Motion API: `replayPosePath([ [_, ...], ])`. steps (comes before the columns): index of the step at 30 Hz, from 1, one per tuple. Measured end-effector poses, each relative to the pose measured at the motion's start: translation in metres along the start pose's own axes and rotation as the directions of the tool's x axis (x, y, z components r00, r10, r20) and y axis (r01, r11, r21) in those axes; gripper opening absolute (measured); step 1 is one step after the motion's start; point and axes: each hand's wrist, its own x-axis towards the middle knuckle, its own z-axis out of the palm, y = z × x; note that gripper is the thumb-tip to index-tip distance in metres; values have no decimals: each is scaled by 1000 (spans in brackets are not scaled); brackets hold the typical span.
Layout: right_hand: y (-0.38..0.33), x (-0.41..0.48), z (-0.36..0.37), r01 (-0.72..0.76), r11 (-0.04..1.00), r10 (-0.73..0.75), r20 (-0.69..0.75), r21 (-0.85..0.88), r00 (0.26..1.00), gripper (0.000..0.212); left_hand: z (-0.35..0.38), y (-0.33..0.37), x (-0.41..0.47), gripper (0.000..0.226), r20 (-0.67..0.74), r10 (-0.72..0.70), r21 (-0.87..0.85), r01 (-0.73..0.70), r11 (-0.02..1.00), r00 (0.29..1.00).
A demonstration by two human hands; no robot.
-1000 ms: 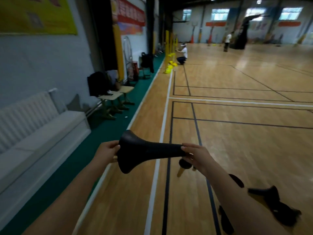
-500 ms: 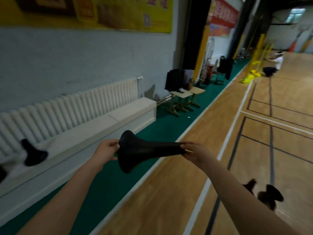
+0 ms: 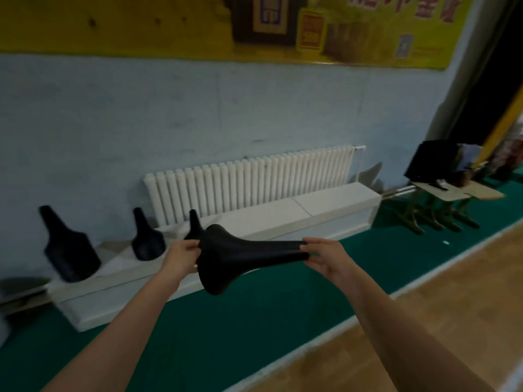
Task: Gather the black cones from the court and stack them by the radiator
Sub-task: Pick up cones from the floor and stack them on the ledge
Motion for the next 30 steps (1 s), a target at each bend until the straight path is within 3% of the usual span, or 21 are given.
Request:
replayPosePath([
  [7,-4,54,81,-38,996,49,148,-80,988,21,-59,-26,38,27,-170,-75,-71,63,995,983],
  [16,-35,158,129,63,958,13,264,-280,964,24,-81,-20,121,27,-231,-107,57,123,991,967],
  [23,-64,240,164,109,950,3,356,-293,935,24,-79,-1,191,23,-298,-62,-30,55,998,952],
  [30,-67,301,214,71,935,67,370,-348,926,23,-99,-10,252,26,-350,-135,-58,122,991,927],
])
